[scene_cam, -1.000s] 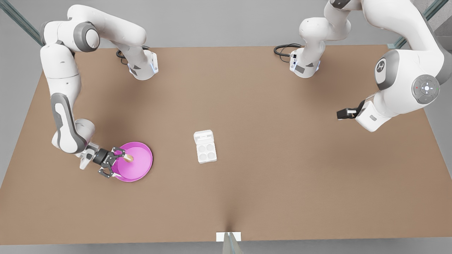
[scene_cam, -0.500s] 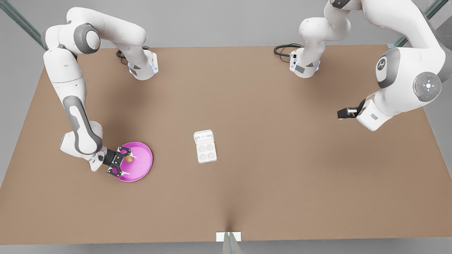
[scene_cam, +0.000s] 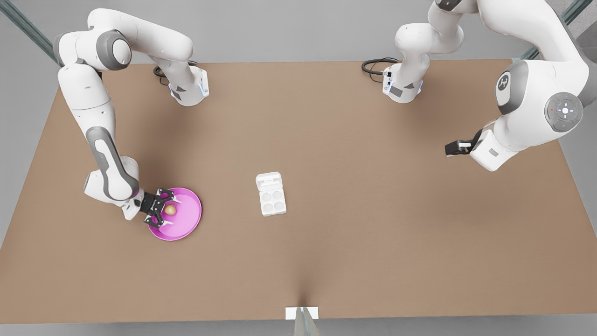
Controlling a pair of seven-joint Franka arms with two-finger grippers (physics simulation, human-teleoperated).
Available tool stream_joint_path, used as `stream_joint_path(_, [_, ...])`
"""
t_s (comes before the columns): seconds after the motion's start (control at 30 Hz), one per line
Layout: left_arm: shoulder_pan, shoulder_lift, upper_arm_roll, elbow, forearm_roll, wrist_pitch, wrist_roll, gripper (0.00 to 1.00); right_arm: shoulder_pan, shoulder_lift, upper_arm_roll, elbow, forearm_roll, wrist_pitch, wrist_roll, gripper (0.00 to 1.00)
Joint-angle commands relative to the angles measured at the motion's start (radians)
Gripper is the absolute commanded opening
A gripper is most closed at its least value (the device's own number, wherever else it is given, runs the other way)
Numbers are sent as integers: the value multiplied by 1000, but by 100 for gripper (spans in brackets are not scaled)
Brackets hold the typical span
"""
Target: Pack egg into the box and close the box lid
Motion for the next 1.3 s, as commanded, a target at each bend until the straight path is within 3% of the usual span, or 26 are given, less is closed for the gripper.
stream_joint_path(0.0, [1, 0, 0, -1, 1, 0, 0, 100, 0, 0, 0, 0, 0, 1, -1, 100])
stream_joint_path(0.5, [-1, 1, -2, 13, 0, -22, -2, 100, -17, -26, -3, -66, 14, 38, -54, 98])
stream_joint_path(0.57, [-1, 1, -2, 13, 1, -22, -2, 100, -9, -22, -3, -71, 135, 37, -151, 99])
stream_joint_path(1.0, [-2, 0, -2, 14, 0, -34, -2, 100, -20, -28, -3, -94, 231, 18, -260, 98])
stream_joint_path(1.03, [-2, 1, -2, 14, -2, -34, -2, 100, -20, -28, -3, -92, 231, 18, -258, 86])
stream_joint_path(1.13, [-2, 1, -2, 14, -2, -34, -2, 100, -18, -28, -3, -86, 233, 18, -255, 75])
stream_joint_path(1.17, [-4, 1, -2, 14, -2, -34, -2, 100, -17, -28, -3, -84, 233, 18, -255, 52])
stream_joint_path(1.2, [-2, 5, -2, 25, 0, -34, -2, 100, -17, -28, -3, -84, 233, 18, -254, 34])
stream_joint_path(1.27, [-4, 5, -2, 28, 0, -35, -2, 100, -17, -28, -3, -81, 233, 17, -252, 33])
